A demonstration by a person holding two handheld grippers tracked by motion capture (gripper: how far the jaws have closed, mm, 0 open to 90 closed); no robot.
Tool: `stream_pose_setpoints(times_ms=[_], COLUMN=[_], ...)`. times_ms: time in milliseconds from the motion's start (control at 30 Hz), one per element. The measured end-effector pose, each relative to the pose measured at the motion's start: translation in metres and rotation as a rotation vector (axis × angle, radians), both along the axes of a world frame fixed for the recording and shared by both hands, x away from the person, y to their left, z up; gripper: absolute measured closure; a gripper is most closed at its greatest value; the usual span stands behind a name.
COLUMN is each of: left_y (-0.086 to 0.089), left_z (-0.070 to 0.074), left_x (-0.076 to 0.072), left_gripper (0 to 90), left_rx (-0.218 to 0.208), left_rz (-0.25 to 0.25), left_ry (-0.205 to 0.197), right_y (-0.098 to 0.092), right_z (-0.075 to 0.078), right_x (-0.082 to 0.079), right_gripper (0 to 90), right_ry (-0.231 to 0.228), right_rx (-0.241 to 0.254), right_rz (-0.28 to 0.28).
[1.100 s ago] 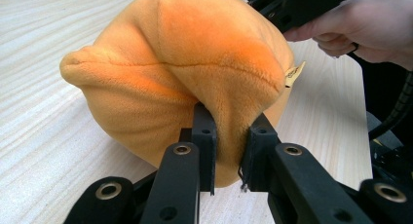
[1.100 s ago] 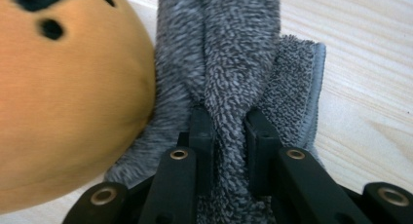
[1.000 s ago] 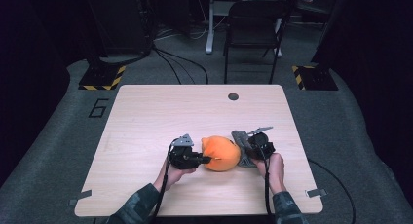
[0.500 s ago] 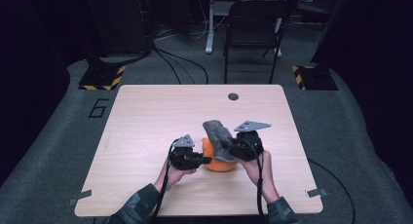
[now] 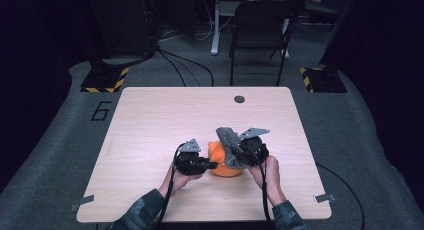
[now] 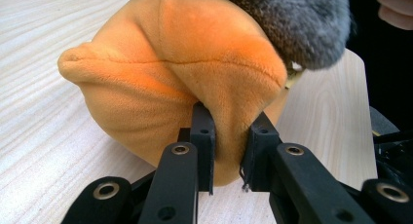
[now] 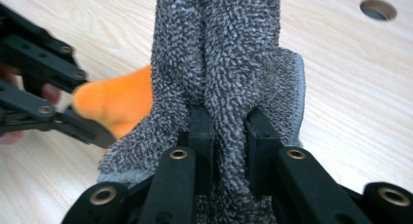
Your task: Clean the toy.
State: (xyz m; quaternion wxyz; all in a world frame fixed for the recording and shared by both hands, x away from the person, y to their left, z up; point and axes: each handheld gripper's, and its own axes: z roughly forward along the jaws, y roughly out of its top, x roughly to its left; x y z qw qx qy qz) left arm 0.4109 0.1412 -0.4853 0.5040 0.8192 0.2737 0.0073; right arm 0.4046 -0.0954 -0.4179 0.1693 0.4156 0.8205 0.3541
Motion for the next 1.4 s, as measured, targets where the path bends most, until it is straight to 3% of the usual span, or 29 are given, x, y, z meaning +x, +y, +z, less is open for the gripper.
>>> stream_pose_setpoints(times_ms=[167,633,700,767,867,933,1000,1100,1167,1400], left_y=[0.0,-0.001,-0.002,-0.001,-0.001,-0.001,-0.002,-0.002,0.0,-0.001], left_z=[0.0,0.0,0.0,0.001,0.001,0.001,0.001,0.0,-0.002,-0.001], left_x=[0.0,-0.001,-0.002,-0.002,-0.002,-0.002,-0.002,-0.002,-0.001,-0.002], left_gripper=[77.6,77.5,77.6,77.6,77.6,77.6,77.6,77.6,77.6,77.6], left_rx=[-0.001,0.0,-0.005,-0.006,-0.012,-0.009,-0.015,-0.001,-0.007,0.002], left_rz=[-0.005,-0.015,-0.008,-0.003,0.0,-0.005,0.0,0.008,0.003,-0.002], left_ry=[-0.002,-0.005,-0.007,-0.01,-0.008,-0.008,-0.003,-0.004,0.0,-0.014], right_y=[-0.009,-0.027,-0.031,-0.032,-0.022,-0.003,0.018,0.039,0.04,0.033], right_z=[-0.003,-0.016,-0.017,-0.008,0.019,0.031,0.03,0.012,0.006,0.008], right_x=[0.004,0.016,0.017,0.014,-0.002,-0.014,-0.022,-0.02,-0.018,-0.017], right_gripper=[76.6,76.5,76.5,76.9,77.1,77.1,77.1,77.1,77.1,77.0], right_ry=[0.014,0.065,0.081,0.054,-0.02,-0.061,-0.072,-0.055,-0.047,-0.035], right_rx=[-0.028,-0.044,-0.022,-0.011,0.077,0.109,0.089,0.006,0.007,0.004], right_rz=[-0.022,-0.072,-0.075,-0.088,-0.022,0.033,0.085,0.114,0.114,0.098])
